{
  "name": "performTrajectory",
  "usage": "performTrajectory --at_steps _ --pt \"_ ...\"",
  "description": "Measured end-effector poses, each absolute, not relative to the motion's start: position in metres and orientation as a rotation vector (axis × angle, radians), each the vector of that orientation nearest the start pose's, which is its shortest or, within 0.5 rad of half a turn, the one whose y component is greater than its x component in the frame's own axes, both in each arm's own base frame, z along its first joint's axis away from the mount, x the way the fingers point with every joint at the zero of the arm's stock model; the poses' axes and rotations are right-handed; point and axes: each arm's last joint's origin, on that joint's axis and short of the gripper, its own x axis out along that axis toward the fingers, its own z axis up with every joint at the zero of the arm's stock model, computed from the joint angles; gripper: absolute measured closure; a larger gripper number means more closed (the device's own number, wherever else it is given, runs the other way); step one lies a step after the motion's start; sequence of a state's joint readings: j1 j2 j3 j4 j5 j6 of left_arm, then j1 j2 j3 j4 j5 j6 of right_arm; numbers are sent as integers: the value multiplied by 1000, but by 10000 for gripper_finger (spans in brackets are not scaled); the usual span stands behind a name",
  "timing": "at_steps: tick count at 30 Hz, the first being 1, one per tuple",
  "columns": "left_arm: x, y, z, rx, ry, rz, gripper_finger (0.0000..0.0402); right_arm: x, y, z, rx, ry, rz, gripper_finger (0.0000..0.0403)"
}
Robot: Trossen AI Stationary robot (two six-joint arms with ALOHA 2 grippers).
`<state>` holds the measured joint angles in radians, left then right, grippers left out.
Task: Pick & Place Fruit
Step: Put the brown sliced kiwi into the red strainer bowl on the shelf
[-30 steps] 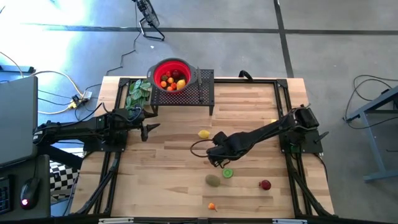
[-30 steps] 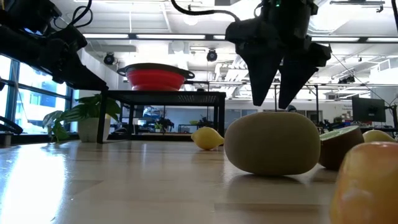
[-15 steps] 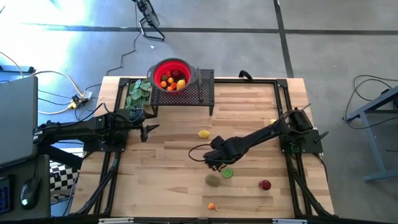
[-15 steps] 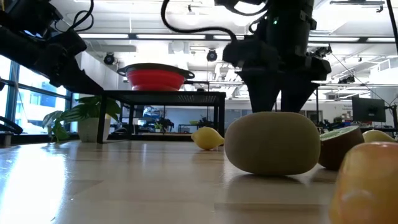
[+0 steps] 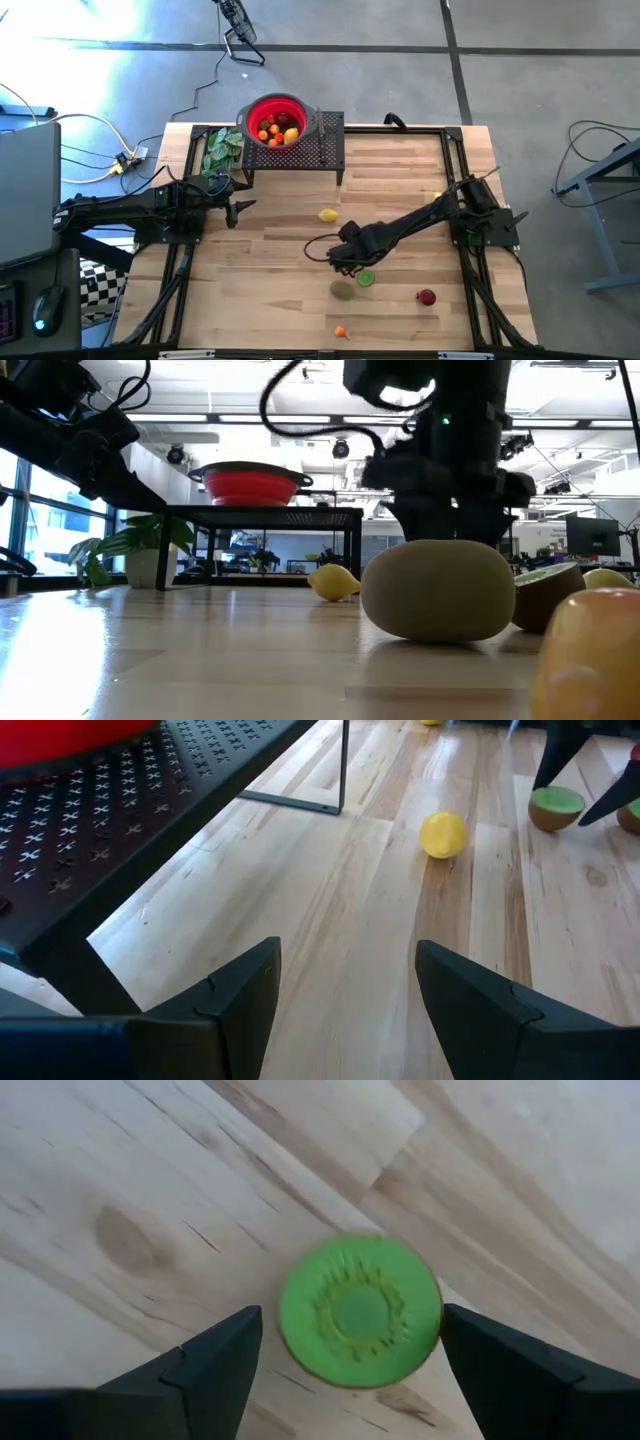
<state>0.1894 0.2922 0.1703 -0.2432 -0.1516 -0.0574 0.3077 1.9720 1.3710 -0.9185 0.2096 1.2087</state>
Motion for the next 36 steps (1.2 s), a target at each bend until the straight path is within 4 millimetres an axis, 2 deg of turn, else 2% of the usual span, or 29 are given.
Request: performTrajectory --at_steps 7,21,36 --pt "105 25 175 -64 357 347 174 342 103 145 614 1288 -768 105" --pt "105 25 175 -64 356 347 174 346 103 144 613 1241 -753 107" --pt "105 24 175 -64 356 344 174 346 103 145 597 1243 -730 184"
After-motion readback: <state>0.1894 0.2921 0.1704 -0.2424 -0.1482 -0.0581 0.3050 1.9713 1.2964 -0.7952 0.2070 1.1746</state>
